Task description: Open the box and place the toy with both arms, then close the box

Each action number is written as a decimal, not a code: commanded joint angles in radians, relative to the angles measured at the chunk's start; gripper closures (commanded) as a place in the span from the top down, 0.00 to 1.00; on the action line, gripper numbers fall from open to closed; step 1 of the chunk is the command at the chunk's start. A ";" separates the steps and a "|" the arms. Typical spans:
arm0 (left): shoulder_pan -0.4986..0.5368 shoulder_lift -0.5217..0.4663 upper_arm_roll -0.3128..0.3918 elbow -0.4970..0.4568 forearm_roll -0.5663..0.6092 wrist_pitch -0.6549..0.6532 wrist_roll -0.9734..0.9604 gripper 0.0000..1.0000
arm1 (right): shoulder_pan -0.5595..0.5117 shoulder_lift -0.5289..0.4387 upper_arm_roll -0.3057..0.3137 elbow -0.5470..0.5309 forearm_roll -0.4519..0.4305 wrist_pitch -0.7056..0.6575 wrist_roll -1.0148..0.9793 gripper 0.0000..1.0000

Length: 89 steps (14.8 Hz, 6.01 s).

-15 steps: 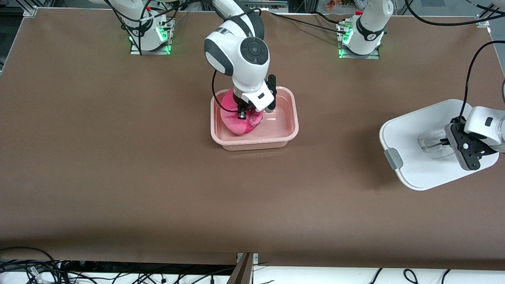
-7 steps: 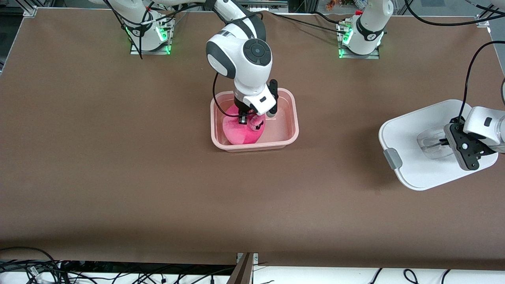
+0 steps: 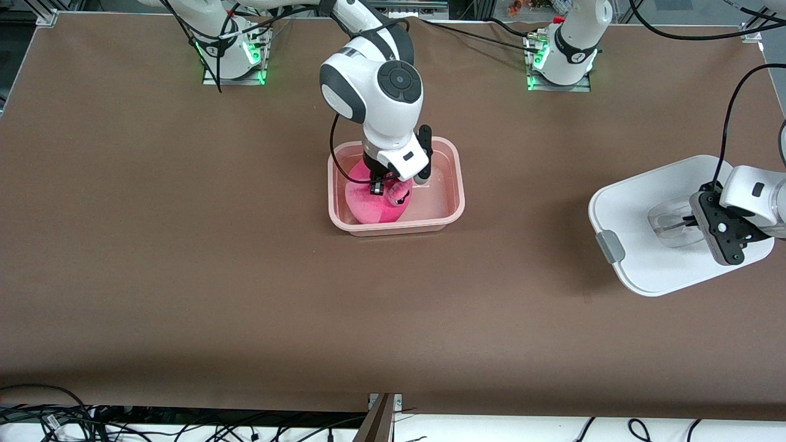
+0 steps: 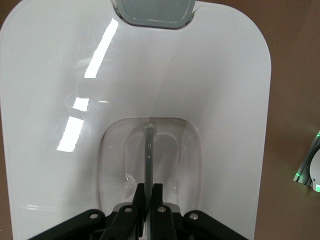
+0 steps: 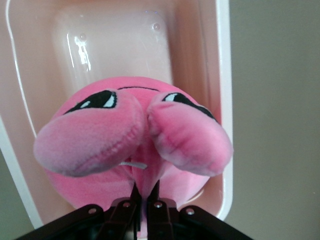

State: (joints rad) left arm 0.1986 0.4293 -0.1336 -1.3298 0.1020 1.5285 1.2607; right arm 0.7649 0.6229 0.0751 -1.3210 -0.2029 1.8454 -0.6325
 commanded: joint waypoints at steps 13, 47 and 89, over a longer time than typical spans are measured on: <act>-0.002 0.000 -0.003 0.011 0.018 -0.011 0.022 0.00 | 0.089 0.115 0.006 0.023 -0.027 0.224 0.298 1.00; -0.895 0.207 -0.018 0.021 -0.062 0.324 -0.587 0.00 | -0.575 -0.706 -0.179 -0.363 0.268 -0.311 0.488 1.00; -0.628 0.238 0.133 0.198 -0.062 0.176 -0.820 1.00 | -0.558 -0.631 -0.192 -0.222 0.200 -0.324 0.493 1.00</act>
State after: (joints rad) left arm -0.4399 0.6582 -0.0671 -1.1681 0.0401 1.7307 0.4563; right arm 0.2110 -0.0158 -0.1183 -1.5648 -0.0050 1.5277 -0.1467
